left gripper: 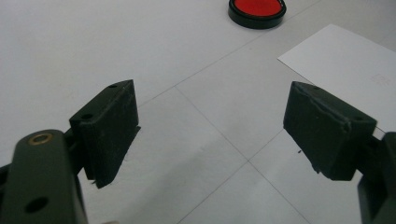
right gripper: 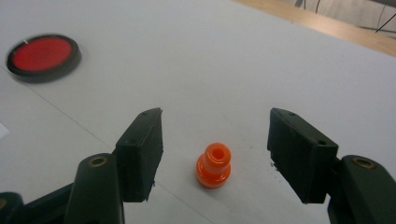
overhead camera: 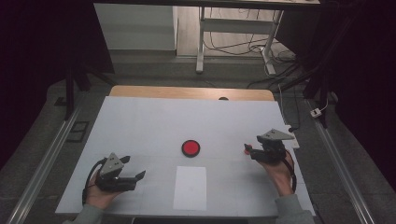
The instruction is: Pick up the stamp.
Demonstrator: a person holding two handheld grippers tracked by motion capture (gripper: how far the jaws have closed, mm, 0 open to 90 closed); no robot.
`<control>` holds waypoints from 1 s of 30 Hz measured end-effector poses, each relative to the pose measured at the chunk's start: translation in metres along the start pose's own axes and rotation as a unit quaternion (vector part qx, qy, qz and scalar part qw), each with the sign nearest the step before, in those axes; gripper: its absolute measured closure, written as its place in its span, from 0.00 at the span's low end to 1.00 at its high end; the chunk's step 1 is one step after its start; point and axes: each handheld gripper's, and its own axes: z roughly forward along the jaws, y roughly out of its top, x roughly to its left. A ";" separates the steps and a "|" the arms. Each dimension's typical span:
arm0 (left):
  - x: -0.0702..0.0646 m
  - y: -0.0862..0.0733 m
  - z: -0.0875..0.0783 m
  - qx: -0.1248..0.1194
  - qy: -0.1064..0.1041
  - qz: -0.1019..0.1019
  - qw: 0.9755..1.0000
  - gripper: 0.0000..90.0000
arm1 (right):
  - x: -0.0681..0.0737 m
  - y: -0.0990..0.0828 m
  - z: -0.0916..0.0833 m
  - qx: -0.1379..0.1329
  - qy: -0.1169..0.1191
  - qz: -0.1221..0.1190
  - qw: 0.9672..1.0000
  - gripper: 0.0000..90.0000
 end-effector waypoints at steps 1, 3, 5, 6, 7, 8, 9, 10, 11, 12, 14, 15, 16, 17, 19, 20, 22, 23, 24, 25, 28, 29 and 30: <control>0.000 0.000 0.000 0.000 0.001 0.000 1.000 0.20 | 0.000 0.000 0.000 0.000 0.000 0.000 1.000 0.39; -0.001 0.000 -0.001 -0.001 0.001 0.001 1.000 0.20 | -0.004 -0.003 0.009 0.012 0.003 0.000 1.000 0.40; -0.001 -0.001 -0.001 0.000 0.003 0.002 1.000 0.20 | -0.006 -0.005 0.012 0.011 0.012 0.013 1.000 0.41; -0.001 -0.001 -0.001 0.001 0.003 0.002 1.000 0.20 | -0.006 -0.005 0.012 0.011 0.012 0.013 1.000 0.41; -0.001 -0.001 -0.001 0.001 0.004 0.002 1.000 0.20 | -0.007 -0.006 0.013 0.011 0.014 0.015 1.000 0.41; -0.001 -0.002 -0.001 0.002 0.003 0.002 1.000 0.20 | -0.007 -0.006 0.014 0.012 0.012 0.016 1.000 0.42; -0.001 -0.002 -0.001 0.002 0.003 0.001 1.000 0.20 | -0.007 -0.007 0.016 0.014 0.009 0.014 1.000 0.42; -0.001 -0.002 -0.001 0.002 0.003 0.001 1.000 0.20 | -0.008 -0.009 0.018 0.012 0.007 0.015 1.000 0.44; 0.000 -0.002 -0.001 0.002 0.003 0.001 1.000 0.20 | -0.008 -0.009 0.018 0.012 0.007 0.015 1.000 0.44; 0.000 -0.002 -0.001 0.002 0.003 0.001 1.000 0.20 | -0.009 -0.010 0.020 0.011 0.007 0.020 1.000 0.46; 0.000 -0.002 -0.001 0.001 0.003 0.001 1.000 0.20 | -0.009 -0.011 0.021 0.013 0.005 0.020 1.000 0.47; 0.000 -0.002 -0.001 0.001 0.003 0.001 1.000 0.20 | -0.009 -0.011 0.021 0.013 0.005 0.020 1.000 0.47; 0.000 -0.002 -0.001 0.001 0.003 0.001 1.000 0.20 | -0.009 -0.012 0.022 0.014 0.006 0.020 1.000 0.48; 0.000 -0.002 0.000 0.002 0.002 0.001 1.000 0.20 | -0.009 -0.013 0.024 0.018 0.005 0.018 1.000 0.49; 0.000 -0.002 0.000 0.003 0.002 0.002 1.000 0.20 | -0.009 -0.015 0.025 0.021 0.005 0.018 1.000 0.51; 0.000 -0.002 0.001 0.003 0.002 0.003 1.000 0.20 | -0.009 -0.016 0.026 0.019 0.005 0.020 1.000 0.52; -0.001 -0.002 0.001 0.005 0.002 0.004 1.000 0.20 | -0.010 -0.017 0.026 0.024 0.004 0.022 0.999 0.55; -0.001 -0.002 0.001 0.006 0.002 0.004 1.000 0.20 | -0.010 -0.017 0.026 0.024 0.004 0.022 0.999 0.55; -0.001 -0.002 0.002 0.007 0.001 0.005 1.000 0.20 | -0.010 -0.018 0.027 0.025 0.003 0.022 0.999 0.55; -0.001 -0.002 0.001 0.007 0.001 0.005 1.000 0.20 | -0.010 -0.018 0.028 0.026 0.003 0.024 0.999 0.57; -0.001 -0.002 0.001 0.006 0.001 0.004 1.000 0.20 | -0.011 -0.021 0.030 0.027 0.004 0.024 0.999 0.62; -0.001 -0.003 0.001 0.006 0.001 0.004 1.000 0.20 | -0.011 -0.021 0.030 0.027 0.004 0.024 0.999 0.62; -0.001 -0.003 0.001 0.006 0.001 0.004 1.000 0.21 | -0.010 -0.021 0.030 0.028 0.005 0.024 0.999 0.64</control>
